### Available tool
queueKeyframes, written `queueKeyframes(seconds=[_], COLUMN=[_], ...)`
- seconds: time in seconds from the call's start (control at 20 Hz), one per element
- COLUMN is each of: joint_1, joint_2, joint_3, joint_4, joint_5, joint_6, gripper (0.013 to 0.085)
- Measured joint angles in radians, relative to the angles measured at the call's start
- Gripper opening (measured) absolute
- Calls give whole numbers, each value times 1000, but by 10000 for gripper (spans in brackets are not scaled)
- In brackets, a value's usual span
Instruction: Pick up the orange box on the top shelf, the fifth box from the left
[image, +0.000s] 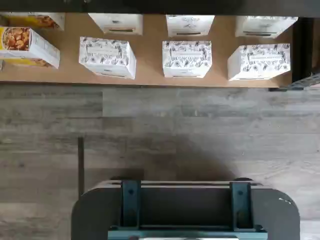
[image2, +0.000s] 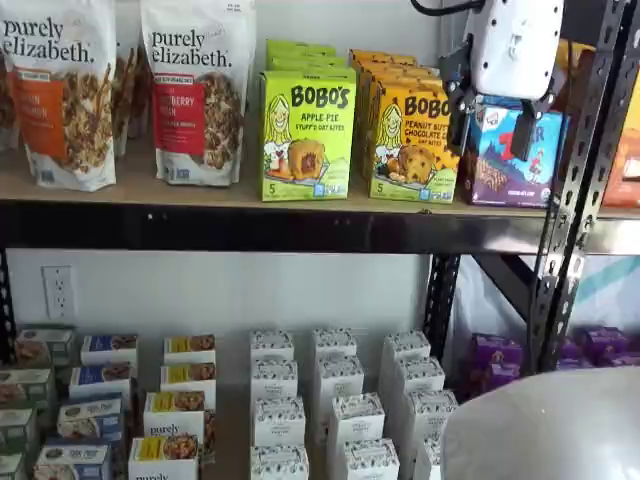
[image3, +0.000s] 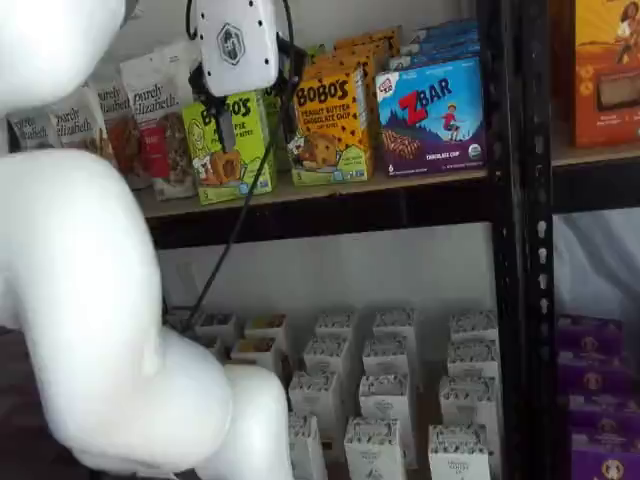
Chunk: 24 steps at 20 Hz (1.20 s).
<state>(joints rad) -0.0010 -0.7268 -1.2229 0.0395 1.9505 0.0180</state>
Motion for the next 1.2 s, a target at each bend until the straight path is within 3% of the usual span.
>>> queueKeyframes(seconds=[0.2, 0.4, 0.55, 0.8, 1.2], joint_1=[-43, -39, -20, -9, -47], joint_2=[40, 40, 34, 34, 89], joint_3=[-37, -38, -33, -24, -35], joint_4=[60, 55, 26, -15, -41], joint_5=[73, 68, 42, -50, -243], joint_6=[-14, -14, -10, -15, -56], gripper=[850, 850, 850, 850, 850])
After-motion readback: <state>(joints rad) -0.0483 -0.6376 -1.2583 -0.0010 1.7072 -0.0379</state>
